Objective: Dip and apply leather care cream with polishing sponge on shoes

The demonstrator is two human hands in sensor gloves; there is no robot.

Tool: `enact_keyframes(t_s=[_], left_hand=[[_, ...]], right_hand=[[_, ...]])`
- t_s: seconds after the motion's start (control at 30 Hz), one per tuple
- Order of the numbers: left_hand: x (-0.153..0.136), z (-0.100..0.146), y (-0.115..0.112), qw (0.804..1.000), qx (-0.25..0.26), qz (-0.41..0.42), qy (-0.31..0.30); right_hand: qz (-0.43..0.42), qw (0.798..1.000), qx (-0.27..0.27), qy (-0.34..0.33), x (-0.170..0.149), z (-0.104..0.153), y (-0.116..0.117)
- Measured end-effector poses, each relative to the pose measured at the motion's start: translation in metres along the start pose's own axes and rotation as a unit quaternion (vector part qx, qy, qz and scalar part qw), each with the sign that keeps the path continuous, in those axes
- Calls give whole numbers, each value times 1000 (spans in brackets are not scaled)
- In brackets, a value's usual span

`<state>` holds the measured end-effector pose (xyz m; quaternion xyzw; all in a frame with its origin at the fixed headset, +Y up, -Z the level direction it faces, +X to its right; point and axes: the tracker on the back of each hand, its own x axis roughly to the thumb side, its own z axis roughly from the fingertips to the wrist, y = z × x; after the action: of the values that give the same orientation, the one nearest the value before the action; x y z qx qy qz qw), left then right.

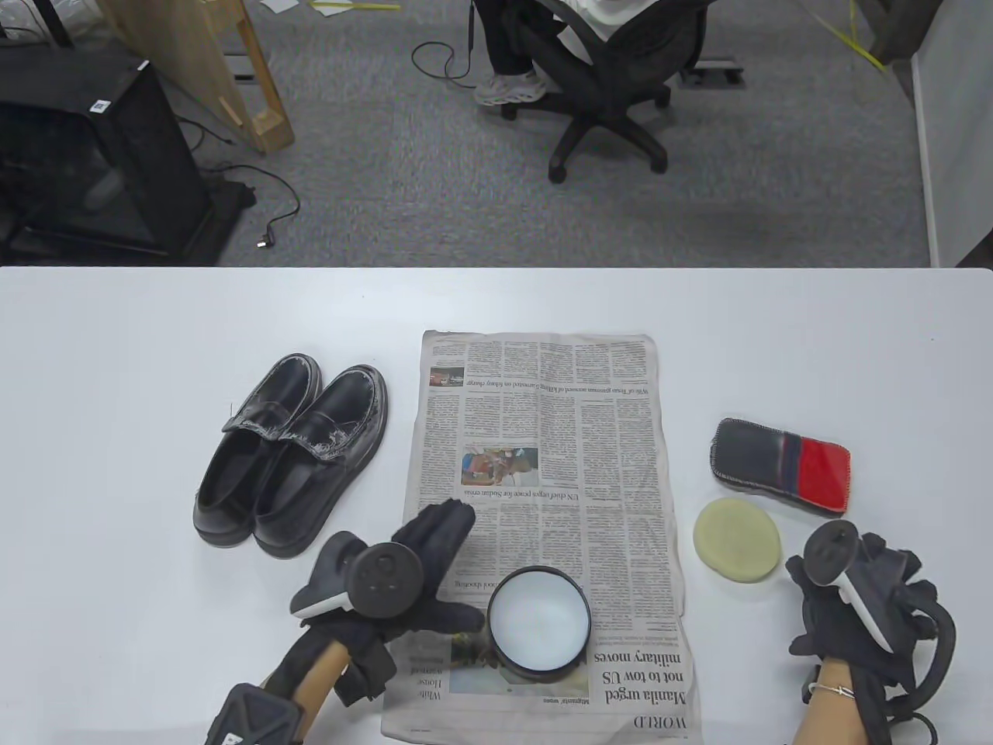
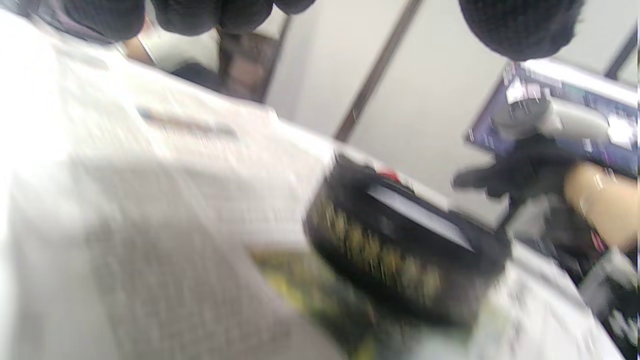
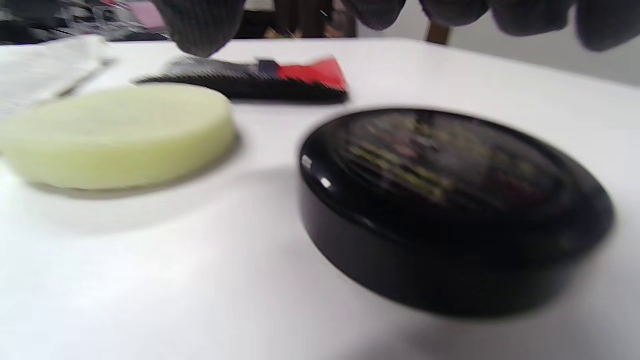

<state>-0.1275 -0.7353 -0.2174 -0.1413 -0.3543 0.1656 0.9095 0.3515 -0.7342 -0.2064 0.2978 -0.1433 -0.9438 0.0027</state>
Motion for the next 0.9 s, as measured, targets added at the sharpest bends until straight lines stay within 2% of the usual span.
enact_keyframes(t_s=[0.07, 0.2, 0.23, 0.3, 0.4, 0.57, 0.63, 0.7, 0.77, 0.8, 0.83, 0.9], left_hand=[[3, -8, -15, 999, -38, -25, -5], [5, -17, -38, 996, -89, -17, -11], [5, -19, -41, 994, -101, -28, -9], [5, -20, -44, 992, -119, -45, -3], [7, -22, -49, 992, -117, -40, 2], [9, -23, -50, 992, -116, -44, 10], [9, -23, -51, 992, -116, -41, 9], [9, -23, -50, 992, -117, -41, 9], [9, -23, -50, 992, -118, -40, 9], [8, -23, -51, 992, -117, -39, 9], [8, -23, -51, 992, -118, -38, 10], [9, -22, -51, 992, -119, -39, 11]], right_hand=[[-15, 999, 32, 17, -7, -9, 9], [-19, 995, 90, 36, -10, -22, 27], [9, 996, 84, 43, -8, -23, 27], [1, 995, 91, 40, -7, -24, 30], [-23, 993, 105, 39, -11, -27, 33], [-14, 996, 75, 36, -6, -25, 30], [2, 1000, 27, 8, 5, -15, 15], [-8, 998, -20, -53, 20, 3, -1], [-29, 984, -60, -162, 43, 28, -14], [-30, 971, -71, -224, 54, 40, -17], [-30, 947, -82, -309, 70, 54, -19], [-42, 908, -71, -411, 101, 80, -18]])
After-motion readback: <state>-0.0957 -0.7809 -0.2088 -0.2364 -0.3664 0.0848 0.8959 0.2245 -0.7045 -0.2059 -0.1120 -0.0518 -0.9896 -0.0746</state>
